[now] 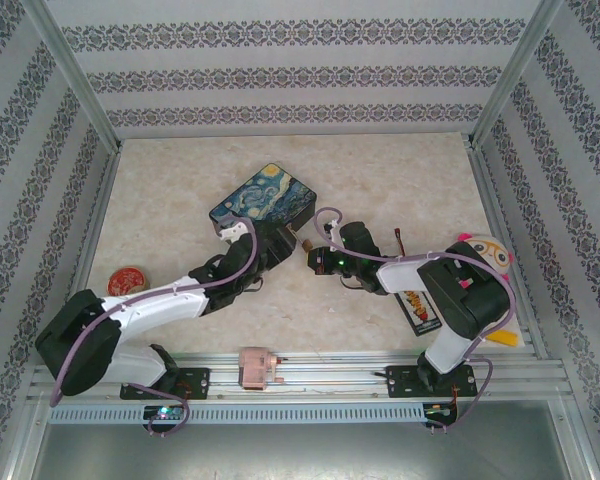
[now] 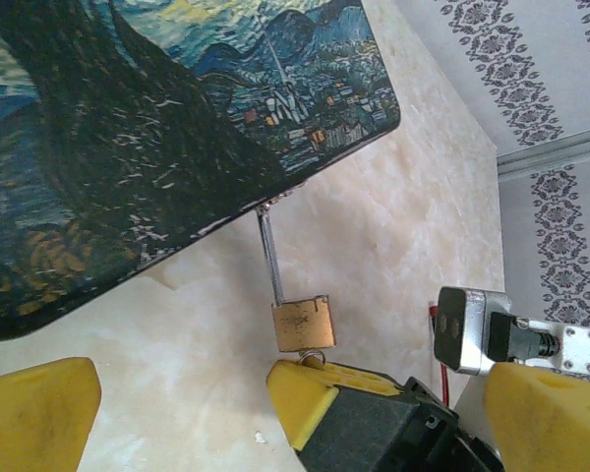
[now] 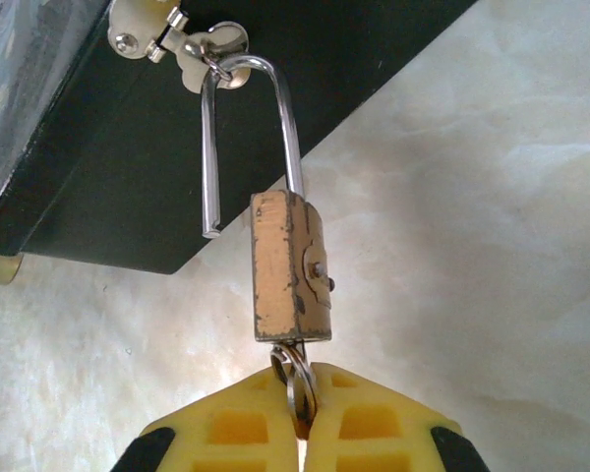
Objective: Unlock the padlock with the key
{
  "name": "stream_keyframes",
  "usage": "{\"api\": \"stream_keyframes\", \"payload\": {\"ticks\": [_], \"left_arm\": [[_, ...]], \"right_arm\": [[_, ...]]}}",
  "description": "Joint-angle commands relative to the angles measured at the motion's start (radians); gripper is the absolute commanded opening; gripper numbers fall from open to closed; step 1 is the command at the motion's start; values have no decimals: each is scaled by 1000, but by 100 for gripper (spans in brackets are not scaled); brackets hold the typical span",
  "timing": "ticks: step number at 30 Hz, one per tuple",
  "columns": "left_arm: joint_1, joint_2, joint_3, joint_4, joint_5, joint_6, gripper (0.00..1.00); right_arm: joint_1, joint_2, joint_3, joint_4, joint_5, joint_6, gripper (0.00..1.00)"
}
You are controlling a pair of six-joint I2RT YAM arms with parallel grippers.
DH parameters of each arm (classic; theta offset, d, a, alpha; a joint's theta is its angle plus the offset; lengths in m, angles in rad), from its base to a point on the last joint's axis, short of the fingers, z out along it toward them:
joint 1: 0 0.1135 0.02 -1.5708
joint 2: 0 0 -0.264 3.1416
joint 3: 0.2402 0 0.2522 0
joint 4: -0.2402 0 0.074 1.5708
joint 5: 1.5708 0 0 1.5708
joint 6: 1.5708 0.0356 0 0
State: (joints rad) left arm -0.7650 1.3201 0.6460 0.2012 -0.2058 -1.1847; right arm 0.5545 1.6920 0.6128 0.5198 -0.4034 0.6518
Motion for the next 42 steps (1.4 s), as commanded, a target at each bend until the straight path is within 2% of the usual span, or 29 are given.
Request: {"api": "stream_keyframes", "payload": {"ticks": [1,5,17,29,35,42], "left_arm": [[-10,-39,-14,-26,-45,15,99],[-10,-63,-11,-57,-60,25,99],[-10,-82,19,-135,-96,76,99],[-8,-47,46,-173,-92,83,99],[-9,-48,45,-178,-90,87,99],[-8,-45,55,-199,-92,108,99]], "right_arm": [[5,23,28,-15,39,29,0],[10,30,37,-34,44,10,8],[41,43,128,-246,133,-116,14],[65,74,156,-303,159,-140,26],[66,34,154,-335,163,-151,28],[67,-66,163,-420,211,-196,37]]}}
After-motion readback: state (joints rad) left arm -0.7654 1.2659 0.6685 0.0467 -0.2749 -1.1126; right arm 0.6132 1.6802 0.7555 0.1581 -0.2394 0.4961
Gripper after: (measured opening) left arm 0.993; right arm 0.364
